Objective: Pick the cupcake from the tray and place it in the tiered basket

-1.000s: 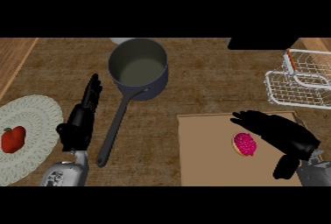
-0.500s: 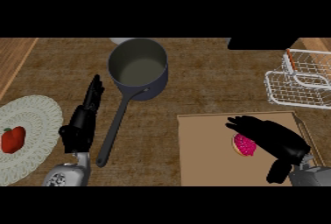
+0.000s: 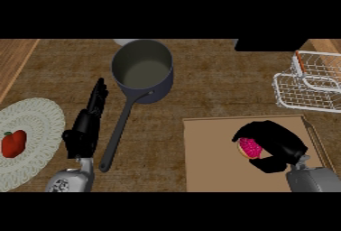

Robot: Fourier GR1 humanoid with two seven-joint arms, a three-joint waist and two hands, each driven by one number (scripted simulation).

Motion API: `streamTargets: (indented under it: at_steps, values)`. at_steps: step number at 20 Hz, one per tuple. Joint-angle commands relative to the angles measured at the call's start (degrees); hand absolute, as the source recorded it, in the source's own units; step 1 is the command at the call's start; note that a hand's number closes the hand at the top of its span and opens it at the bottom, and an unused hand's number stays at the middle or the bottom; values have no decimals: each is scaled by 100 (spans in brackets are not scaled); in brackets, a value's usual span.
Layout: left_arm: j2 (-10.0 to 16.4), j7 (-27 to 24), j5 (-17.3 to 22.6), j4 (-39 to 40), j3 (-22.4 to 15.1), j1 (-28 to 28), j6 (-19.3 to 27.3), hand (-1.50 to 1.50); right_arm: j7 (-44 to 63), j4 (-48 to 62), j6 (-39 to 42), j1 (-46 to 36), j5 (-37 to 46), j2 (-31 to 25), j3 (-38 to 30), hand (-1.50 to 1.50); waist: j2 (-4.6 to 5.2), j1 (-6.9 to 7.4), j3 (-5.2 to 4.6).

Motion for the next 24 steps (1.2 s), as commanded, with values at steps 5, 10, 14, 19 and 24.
streamTargets:
  at_steps: [5,10,14,19,24]
  values:
    - [-41,-443,-42,747,159,-271,55,0,-315,363,-1251,-270,509,106,162,150,7,-11,0]
    - [194,14,172,-131,85,104,-180,0,406,439,-1482,-68,744,300,-82,150,-2,-1,-1]
    - [61,-39,-23,79,56,-60,85,0,2331,643,-1194,176,1612,239,-546,150,10,-111,-19]
    - [79,55,38,-31,85,-46,42,0,3967,103,-717,-59,2100,656,-751,150,-14,-32,-9]
    - [35,89,-105,-58,-37,83,99,0,4456,-1839,179,146,2024,583,-887,150,-40,-98,-8]
